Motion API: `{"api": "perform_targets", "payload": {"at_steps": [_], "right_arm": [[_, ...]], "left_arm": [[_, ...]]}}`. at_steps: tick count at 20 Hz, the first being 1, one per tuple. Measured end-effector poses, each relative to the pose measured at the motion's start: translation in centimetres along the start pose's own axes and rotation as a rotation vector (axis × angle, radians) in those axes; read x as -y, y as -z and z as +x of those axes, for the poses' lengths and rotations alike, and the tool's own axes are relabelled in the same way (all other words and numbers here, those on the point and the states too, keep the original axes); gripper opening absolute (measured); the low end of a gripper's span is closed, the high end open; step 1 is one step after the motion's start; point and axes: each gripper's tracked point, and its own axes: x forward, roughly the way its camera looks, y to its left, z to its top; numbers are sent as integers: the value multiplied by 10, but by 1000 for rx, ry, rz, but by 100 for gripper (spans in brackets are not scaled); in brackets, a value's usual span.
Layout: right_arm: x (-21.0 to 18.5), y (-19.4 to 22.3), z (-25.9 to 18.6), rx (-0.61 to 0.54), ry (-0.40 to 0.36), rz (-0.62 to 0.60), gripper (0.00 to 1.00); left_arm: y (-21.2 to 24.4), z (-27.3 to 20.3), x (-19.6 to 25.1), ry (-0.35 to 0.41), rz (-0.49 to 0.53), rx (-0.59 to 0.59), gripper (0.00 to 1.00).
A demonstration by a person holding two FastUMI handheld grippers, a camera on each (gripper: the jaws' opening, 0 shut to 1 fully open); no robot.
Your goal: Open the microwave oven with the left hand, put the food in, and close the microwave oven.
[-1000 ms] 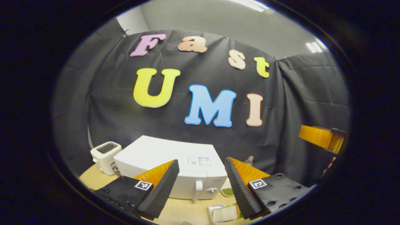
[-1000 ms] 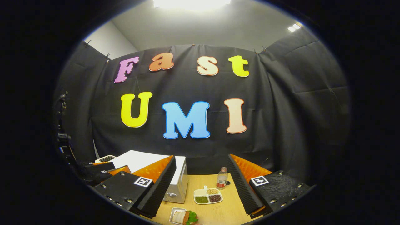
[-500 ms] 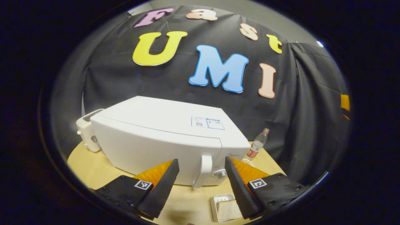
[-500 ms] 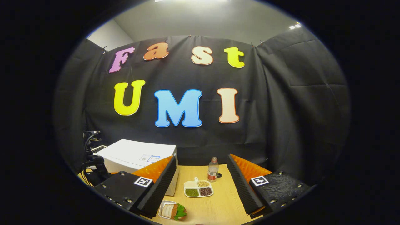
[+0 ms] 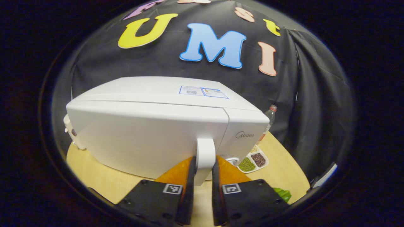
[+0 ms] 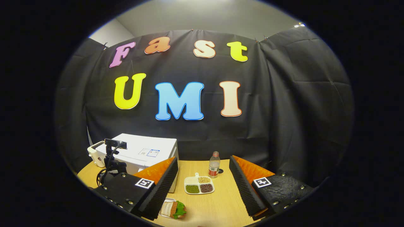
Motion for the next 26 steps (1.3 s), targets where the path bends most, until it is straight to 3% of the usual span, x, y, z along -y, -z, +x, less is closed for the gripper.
{"api": "perform_targets", "payload": {"at_steps": [3, 5, 6, 9, 13, 26], "right_arm": [[-4, 3, 0, -5, -8, 6, 98], [-6, 3, -1, -6, -11, 7, 98], [-6, 2, -2, -5, -12, 7, 98], [-7, 4, -3, -8, -12, 5, 98], [-14, 9, -3, -13, -17, 22, 98], [-105, 18, -22, -25, -149, 24, 99]], "left_arm": [[1, 2, 2, -1, 2, 1, 17], [-1, -3, 1, -19, 11, 4, 17], [0, -1, 0, -25, 24, 3, 11], [2, -5, 2, -25, 6, -16, 12], [28, -61, -1, -8, 51, 1, 12], [104, -218, -71, 66, 118, -79, 10]]}}
